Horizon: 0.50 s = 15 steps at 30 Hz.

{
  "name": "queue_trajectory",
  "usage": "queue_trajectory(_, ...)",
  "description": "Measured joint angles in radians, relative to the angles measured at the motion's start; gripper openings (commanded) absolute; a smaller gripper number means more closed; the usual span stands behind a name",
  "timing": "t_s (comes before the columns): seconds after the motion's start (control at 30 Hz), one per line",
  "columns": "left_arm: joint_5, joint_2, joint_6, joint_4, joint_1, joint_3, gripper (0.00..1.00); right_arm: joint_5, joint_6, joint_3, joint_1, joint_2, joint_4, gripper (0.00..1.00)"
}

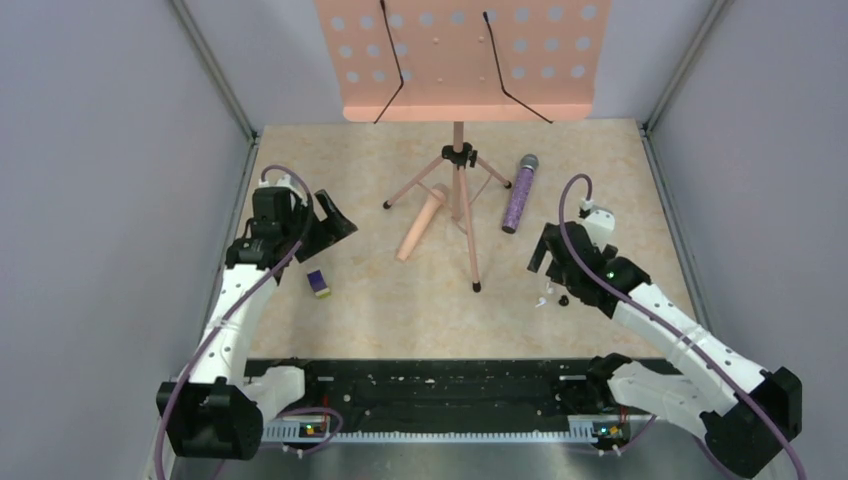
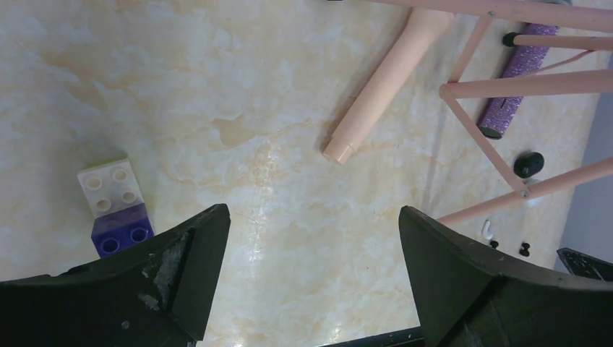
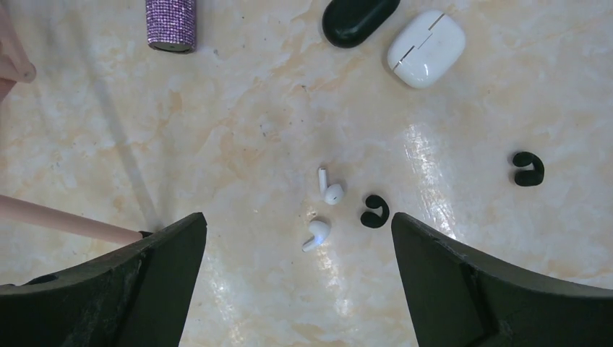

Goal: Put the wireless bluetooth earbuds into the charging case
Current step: Pick up the charging case from the corner of the board.

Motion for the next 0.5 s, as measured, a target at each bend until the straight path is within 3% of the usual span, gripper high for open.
queue_trajectory(0.27,0.011,-0.034,0.002,0.021,-0.07,-0.002,0.9,-0.018,-0.008,-0.043,0.0,-0.102,0.032,0.98)
queue_trajectory(0.5,-0.113,-0.102,0.013,0.086,-0.369,-0.029,0.88,-0.053,-0.027,-0.076,0.0,-0.096,0.06,0.92)
